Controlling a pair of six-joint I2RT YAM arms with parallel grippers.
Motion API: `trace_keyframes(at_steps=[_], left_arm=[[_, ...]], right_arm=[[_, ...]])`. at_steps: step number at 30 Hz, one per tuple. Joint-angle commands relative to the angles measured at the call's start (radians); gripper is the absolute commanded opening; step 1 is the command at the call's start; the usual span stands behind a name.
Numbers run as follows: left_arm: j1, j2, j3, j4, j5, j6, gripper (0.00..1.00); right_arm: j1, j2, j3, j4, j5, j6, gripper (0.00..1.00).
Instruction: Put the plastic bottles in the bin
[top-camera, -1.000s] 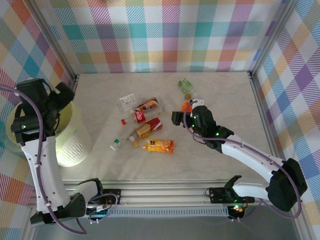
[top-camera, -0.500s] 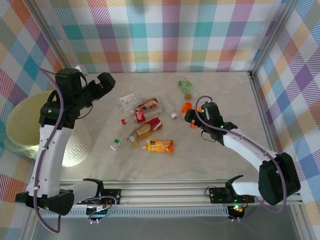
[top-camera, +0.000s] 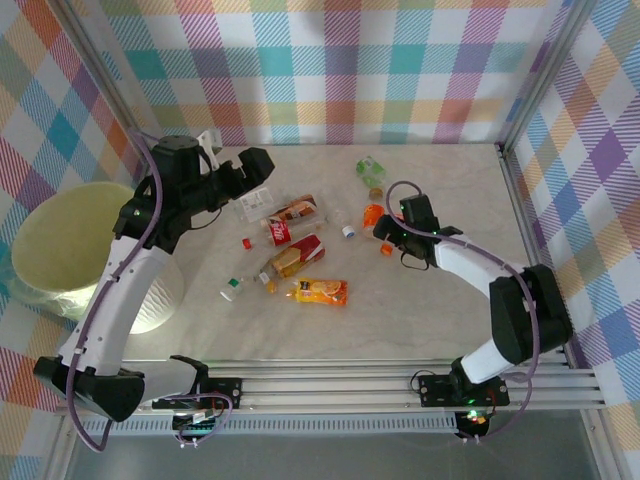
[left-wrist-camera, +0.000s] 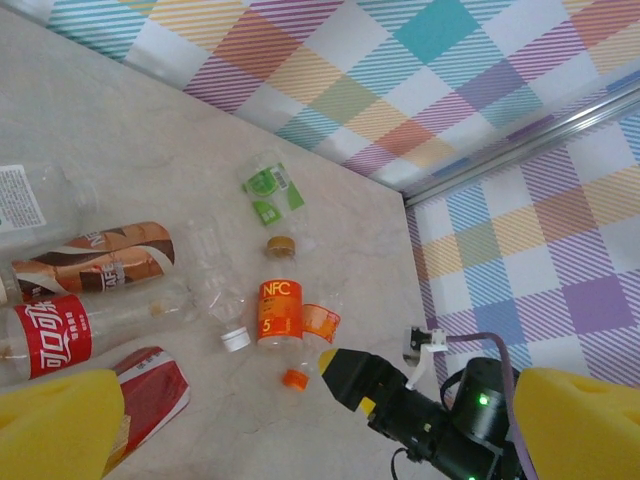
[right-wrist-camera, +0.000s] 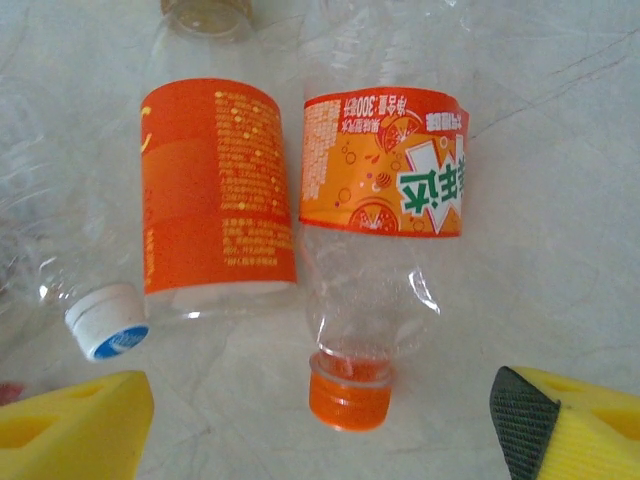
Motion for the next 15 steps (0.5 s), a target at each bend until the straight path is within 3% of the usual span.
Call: trace_keyframes(at_steps=[1, 7, 15], left_arm=[[-0.009, 0.011, -0.006, 0.039, 0.019, -0.001, 1.0], [-0.009, 0.015, -0.009, 0.008, 0.002, 0.011, 1.0], [-0.009, -0.013, -0.022, -0.01, -0.03, 0.01, 1.0]], right_arm=[[-0.006, 0.047, 0.036, 0.015, 0.043, 0.029, 0.85], [-0.007, 0.104, 0.004, 0.093, -0.004, 0.059, 0.69], [-0.007, 0.165, -0.005, 0.089, -0.036, 0.044, 0.65]])
